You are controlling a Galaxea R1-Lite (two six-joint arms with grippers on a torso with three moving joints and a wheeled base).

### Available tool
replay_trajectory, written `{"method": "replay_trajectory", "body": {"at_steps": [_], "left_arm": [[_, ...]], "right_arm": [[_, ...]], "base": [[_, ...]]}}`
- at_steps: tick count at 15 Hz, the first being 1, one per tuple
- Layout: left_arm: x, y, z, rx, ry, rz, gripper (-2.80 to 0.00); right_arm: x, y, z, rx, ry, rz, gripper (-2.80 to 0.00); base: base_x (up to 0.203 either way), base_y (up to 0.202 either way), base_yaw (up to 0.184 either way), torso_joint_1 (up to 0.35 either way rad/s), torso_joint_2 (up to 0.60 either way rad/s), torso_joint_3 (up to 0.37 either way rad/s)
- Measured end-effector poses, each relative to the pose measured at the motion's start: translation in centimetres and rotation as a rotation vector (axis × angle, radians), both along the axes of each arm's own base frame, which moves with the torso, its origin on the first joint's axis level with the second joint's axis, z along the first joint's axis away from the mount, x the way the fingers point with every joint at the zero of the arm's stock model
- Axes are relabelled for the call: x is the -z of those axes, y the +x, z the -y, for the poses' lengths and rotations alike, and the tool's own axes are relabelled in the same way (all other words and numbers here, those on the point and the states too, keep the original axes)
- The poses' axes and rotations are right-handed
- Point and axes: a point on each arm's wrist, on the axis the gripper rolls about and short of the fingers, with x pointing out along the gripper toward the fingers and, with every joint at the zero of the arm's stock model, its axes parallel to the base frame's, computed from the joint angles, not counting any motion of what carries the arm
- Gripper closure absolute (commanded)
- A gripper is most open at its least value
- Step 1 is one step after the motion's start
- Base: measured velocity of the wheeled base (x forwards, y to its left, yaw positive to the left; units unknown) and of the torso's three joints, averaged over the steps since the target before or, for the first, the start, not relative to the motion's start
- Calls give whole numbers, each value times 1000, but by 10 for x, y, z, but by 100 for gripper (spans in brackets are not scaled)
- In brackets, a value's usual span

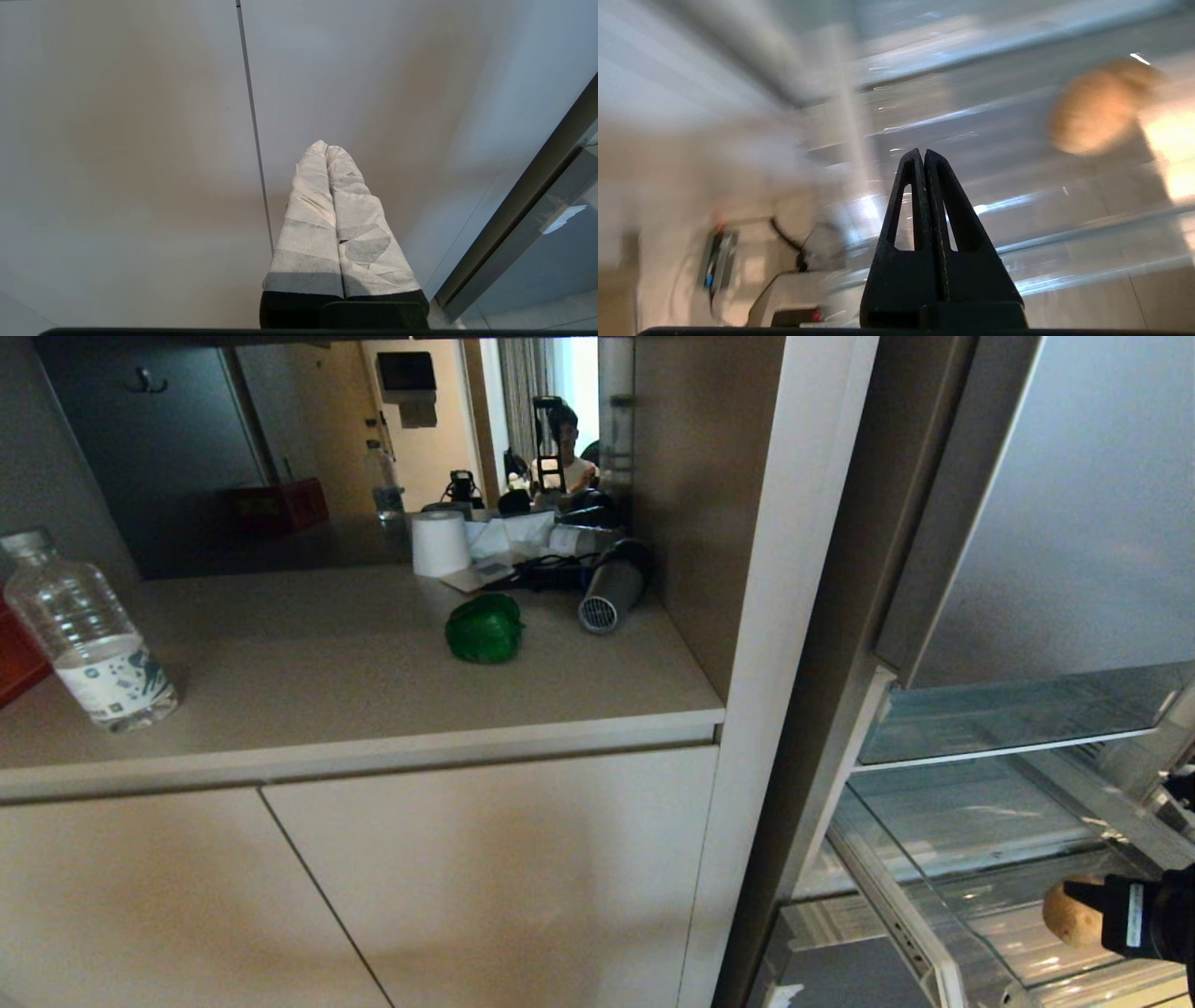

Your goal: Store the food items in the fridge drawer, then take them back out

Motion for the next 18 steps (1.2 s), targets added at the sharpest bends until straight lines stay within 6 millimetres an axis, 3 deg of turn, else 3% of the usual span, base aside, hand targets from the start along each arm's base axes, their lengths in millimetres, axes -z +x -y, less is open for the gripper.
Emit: {"method": "replay_trajectory", "body": {"at_steps": [6,10,18], "left_arm": [[0,0,0,0,0,0,0],[0,0,0,0,0,0,0],[0,0,0,0,0,0,0]], "right_arm": [[10,-30,-62,-411,53,-2,0],[13,-42,-68,-485,64,32,0],[17,-51,-66,-499,63,43,0]], "base": [[0,0,0,0,0,0],[0,0,0,22,-28,-21],[0,0,0,143,-319,-169]]}}
